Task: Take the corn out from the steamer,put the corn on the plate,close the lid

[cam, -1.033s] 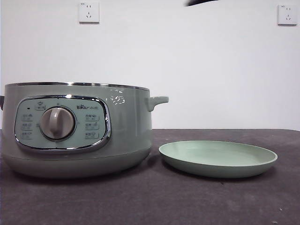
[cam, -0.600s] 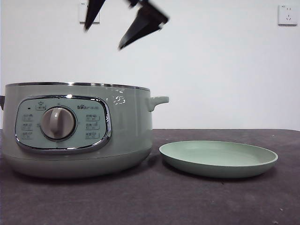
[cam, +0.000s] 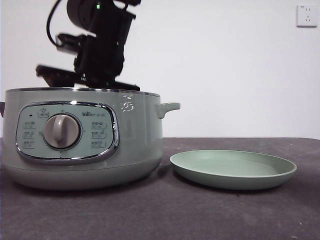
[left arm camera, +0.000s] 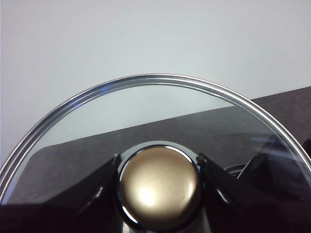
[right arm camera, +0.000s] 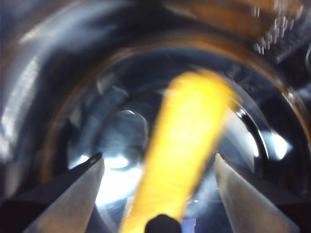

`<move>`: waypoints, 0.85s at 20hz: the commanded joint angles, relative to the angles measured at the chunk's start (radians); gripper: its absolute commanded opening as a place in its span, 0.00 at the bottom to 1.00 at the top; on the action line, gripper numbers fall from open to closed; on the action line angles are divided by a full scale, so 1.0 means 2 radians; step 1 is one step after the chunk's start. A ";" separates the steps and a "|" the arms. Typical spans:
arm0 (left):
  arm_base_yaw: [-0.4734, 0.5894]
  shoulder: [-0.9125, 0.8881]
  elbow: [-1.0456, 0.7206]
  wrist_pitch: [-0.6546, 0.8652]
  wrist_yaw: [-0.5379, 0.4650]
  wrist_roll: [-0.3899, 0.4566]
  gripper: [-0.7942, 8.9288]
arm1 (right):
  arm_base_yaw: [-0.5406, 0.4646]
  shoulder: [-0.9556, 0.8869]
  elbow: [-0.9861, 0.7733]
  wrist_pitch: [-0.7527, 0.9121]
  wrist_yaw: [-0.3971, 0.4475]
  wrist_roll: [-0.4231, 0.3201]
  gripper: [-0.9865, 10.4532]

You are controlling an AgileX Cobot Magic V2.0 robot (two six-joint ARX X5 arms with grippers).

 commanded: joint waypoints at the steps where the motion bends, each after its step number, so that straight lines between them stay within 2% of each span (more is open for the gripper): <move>1: -0.001 -0.007 0.009 0.023 -0.003 0.006 0.07 | -0.001 0.019 0.001 0.001 0.001 0.000 0.41; 5: -0.001 -0.007 0.009 0.016 -0.003 0.006 0.07 | -0.002 0.027 0.001 0.012 0.007 0.001 0.09; 8: -0.001 -0.007 0.009 0.010 -0.003 0.006 0.07 | 0.001 0.014 0.001 0.034 0.016 -0.002 0.07; 11: -0.001 -0.002 0.009 0.012 -0.003 0.006 0.07 | -0.007 -0.050 0.001 0.019 0.021 -0.013 0.07; 13: -0.001 0.007 0.009 0.014 -0.001 0.006 0.07 | -0.023 -0.104 0.001 -0.010 0.051 -0.029 0.07; 15: -0.001 0.021 0.009 0.017 0.002 0.006 0.07 | -0.048 -0.154 0.001 -0.054 0.056 -0.039 0.07; 17: -0.001 0.039 0.009 0.031 0.028 0.006 0.07 | -0.081 -0.193 0.001 -0.105 0.056 -0.043 0.07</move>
